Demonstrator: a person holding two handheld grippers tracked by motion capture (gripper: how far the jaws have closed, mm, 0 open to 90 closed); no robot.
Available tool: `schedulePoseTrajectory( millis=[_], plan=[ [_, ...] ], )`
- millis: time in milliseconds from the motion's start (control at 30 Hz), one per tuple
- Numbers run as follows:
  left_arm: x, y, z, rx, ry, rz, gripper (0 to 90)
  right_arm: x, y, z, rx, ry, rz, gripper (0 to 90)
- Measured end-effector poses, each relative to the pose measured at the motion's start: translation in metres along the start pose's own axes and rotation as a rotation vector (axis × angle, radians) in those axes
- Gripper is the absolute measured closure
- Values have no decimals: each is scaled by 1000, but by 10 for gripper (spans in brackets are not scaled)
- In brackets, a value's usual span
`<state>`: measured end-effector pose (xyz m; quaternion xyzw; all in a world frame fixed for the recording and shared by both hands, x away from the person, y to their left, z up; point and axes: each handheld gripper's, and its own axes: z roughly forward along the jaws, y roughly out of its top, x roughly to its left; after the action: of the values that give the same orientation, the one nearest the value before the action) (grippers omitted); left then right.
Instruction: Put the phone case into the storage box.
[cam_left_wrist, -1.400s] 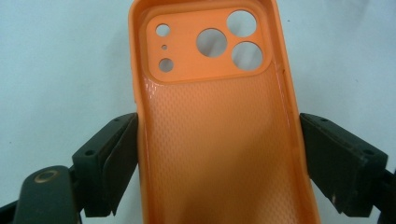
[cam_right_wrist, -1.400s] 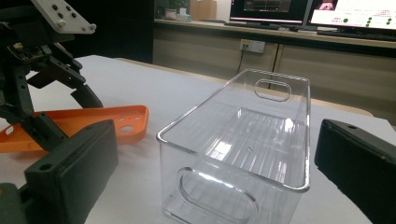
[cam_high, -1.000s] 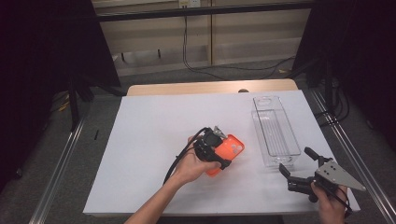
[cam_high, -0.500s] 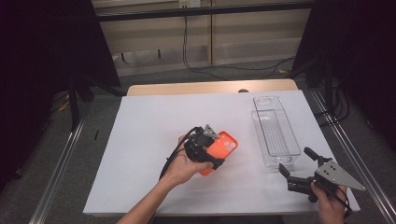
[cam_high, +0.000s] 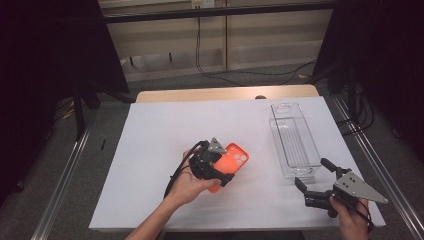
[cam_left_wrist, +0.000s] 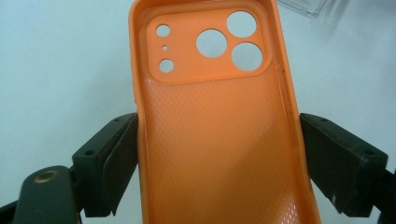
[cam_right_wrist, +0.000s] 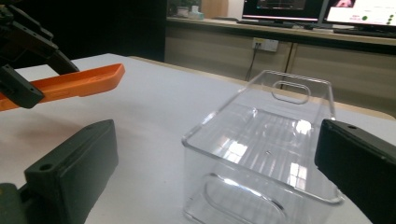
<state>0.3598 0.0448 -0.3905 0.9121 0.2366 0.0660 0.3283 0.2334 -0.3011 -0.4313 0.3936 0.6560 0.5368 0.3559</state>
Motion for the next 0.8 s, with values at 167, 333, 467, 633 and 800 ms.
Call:
schedulePoseTrajectory(
  millis=[167,333,467,633,800],
  plan=[
    [0,-4,-9,-15,27,4,153,9,10,8,10,41,3,0],
    [0,-9,-17,-55,47,-2,153,19,24,24,44,127,-19,0],
    [0,-15,-14,-39,76,18,153,27,31,42,53,159,-25,0],
    [-4,-19,-12,-37,92,51,153,37,32,60,62,179,-9,0],
    [-9,-19,-14,-49,107,68,153,44,40,69,110,172,-6,0]
  ],
)
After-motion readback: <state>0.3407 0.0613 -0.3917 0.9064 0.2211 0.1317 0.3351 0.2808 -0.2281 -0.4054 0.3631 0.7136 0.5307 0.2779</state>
